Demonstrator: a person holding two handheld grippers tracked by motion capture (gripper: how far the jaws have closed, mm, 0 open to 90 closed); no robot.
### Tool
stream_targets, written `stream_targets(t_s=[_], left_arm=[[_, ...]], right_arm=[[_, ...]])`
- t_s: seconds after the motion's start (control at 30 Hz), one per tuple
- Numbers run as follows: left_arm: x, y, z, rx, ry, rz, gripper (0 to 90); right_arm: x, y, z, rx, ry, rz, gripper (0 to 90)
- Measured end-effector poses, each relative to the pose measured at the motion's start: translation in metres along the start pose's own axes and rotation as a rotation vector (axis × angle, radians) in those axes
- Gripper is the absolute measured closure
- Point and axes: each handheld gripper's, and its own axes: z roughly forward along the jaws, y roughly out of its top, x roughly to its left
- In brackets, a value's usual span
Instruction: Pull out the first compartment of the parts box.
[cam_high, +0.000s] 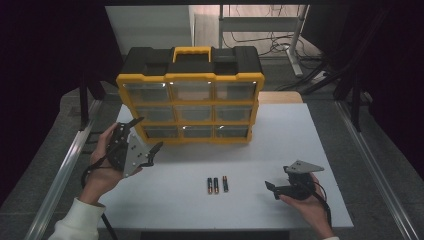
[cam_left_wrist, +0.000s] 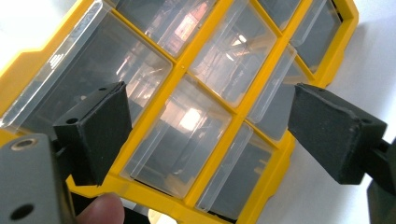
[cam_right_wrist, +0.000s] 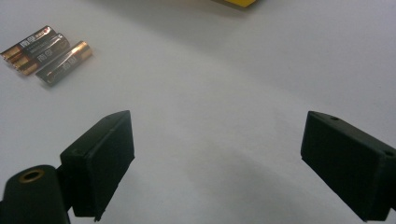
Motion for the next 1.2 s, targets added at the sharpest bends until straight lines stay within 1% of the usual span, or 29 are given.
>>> stream_targets(t_s=[0.23,0.4,0.57,0.7,0.73,0.77,1.03,1.2], left_arm=[[0.008,0.003,0.002,-0.002,0.012,0.002,14.0],[0.011,0.004,0.002,-0.005,0.017,0.001,13.9],[0.016,0.006,0.001,-0.004,0.026,0.008,13.9],[0.018,0.007,0.001,-0.006,0.03,0.003,13.9],[0.019,0.007,0.001,-0.006,0.032,0.011,13.9],[0.019,0.007,0.002,-0.006,0.032,0.004,13.9],[0.024,0.01,0.002,-0.006,0.039,0.019,13.9],[0.025,0.011,0.003,-0.005,0.042,0.02,13.8]], right_arm=[[0.0,0.0,0.0,-0.001,0.001,0.001,10.0],[0.0,0.0,0.0,-0.001,0.0,0.001,10.0],[0.0,0.0,0.0,0.001,-0.001,0.002,10.0],[0.0,0.0,0.0,0.002,-0.001,0.001,10.0],[0.0,0.0,0.0,0.002,-0.001,0.001,10.0],[0.0,0.0,0.0,0.002,-0.001,0.001,10.0],[0.0,0.0,0.0,0.0,0.0,0.001,10.0],[0.0,0.0,0.0,0.004,0.001,0.002,10.0]])
